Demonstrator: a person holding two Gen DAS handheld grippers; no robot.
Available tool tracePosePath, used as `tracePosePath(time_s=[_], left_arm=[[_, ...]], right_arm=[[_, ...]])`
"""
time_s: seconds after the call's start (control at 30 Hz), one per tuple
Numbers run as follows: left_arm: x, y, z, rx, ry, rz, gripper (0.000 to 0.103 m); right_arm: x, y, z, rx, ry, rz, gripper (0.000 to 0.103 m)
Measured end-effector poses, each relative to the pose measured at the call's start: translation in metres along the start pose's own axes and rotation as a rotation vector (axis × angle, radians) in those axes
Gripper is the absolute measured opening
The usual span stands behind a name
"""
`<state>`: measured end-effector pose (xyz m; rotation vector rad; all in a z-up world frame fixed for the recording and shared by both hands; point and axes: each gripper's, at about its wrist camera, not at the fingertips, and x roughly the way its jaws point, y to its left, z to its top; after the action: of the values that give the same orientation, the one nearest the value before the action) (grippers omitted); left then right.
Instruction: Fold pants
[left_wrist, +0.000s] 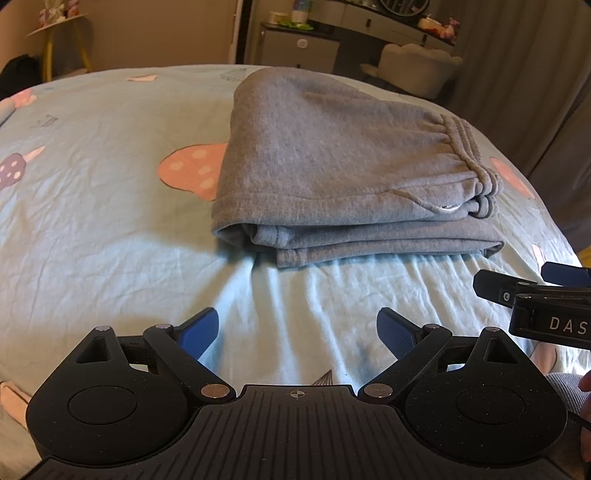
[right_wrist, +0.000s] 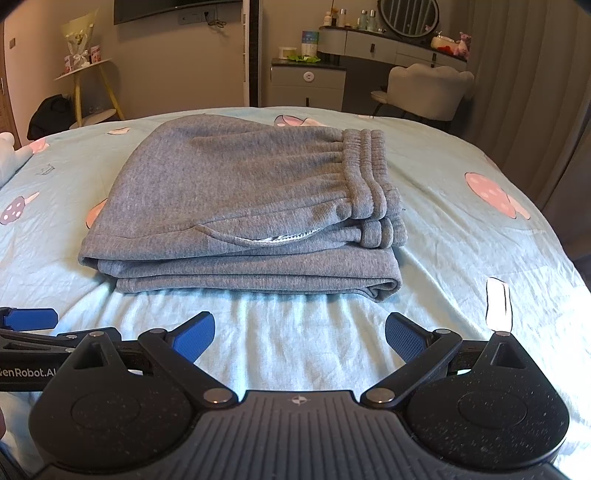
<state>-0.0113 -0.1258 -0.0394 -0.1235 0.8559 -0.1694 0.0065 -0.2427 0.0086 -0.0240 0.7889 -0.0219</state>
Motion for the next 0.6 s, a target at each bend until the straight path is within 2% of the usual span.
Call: tracePosePath(time_s=[0.6], left_arm=[[-0.0006, 0.0001, 0.0, -0.003, -0.004, -0.006, 0.096]], right_arm=[[-0.0004, 0.0005, -0.0001, 0.007, 0.003, -0.003, 0.099]])
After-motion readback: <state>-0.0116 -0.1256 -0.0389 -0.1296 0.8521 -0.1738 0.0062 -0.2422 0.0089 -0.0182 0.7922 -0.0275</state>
